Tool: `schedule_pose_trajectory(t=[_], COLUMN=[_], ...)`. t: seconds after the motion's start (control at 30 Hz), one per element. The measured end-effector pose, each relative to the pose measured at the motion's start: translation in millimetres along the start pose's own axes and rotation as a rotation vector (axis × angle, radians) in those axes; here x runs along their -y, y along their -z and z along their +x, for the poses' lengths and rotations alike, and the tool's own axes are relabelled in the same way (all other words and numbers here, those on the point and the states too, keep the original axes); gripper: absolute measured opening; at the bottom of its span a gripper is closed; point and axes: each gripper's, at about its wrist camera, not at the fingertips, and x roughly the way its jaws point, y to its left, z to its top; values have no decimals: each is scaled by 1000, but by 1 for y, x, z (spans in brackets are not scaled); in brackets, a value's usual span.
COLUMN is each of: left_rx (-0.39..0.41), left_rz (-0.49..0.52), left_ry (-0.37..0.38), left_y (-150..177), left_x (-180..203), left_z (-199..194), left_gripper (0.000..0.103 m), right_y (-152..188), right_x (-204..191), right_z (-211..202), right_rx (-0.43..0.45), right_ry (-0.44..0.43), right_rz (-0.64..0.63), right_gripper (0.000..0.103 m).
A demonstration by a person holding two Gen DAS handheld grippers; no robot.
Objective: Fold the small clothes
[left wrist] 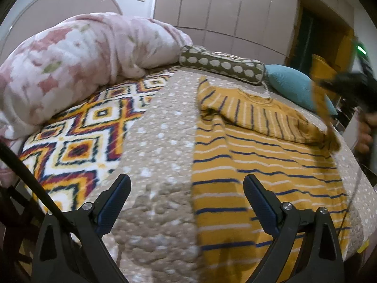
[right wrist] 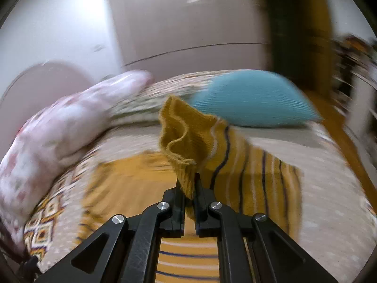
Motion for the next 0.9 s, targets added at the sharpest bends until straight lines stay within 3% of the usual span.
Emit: schedule_pose_trajectory(t=[0.1, 0.2, 0.3, 0.43, 0.5, 0.63, 0.73, 0.9], left_rx=[17, 28, 31, 39, 35, 17, 10, -13], left_rz=[-6, -3, -4, -7, -9, -8, -3, 13], left_ry=[-16, -20, -12, 2, 2, 2, 7, 42], left_y=[3, 4, 6, 7, 8, 7, 7, 8], left_x=[-13, -24, -33, -40, -40, -34, -25, -7], left_z=[-4, -8, -11, -12, -11, -8, -10, -16], left_gripper=[96, 96, 96, 96, 96, 96, 96, 96], right_y=[1, 18, 39, 55, 57, 55, 57, 79], right_x=[-81, -135, -167, -189, -191, -182, -171, -137], right_z=[64, 115, 161, 192, 185, 152, 115, 46], right_rx=[-87, -180, -257, -328, -316, -322, -300, -239], right_ry=[-88, -112, -99, -85, -98, -217, -191, -38], right_rz=[-128, -218, -280, -328, -334, -267, -310, -429], right_gripper=[6, 6, 6, 11, 17, 29, 37, 49])
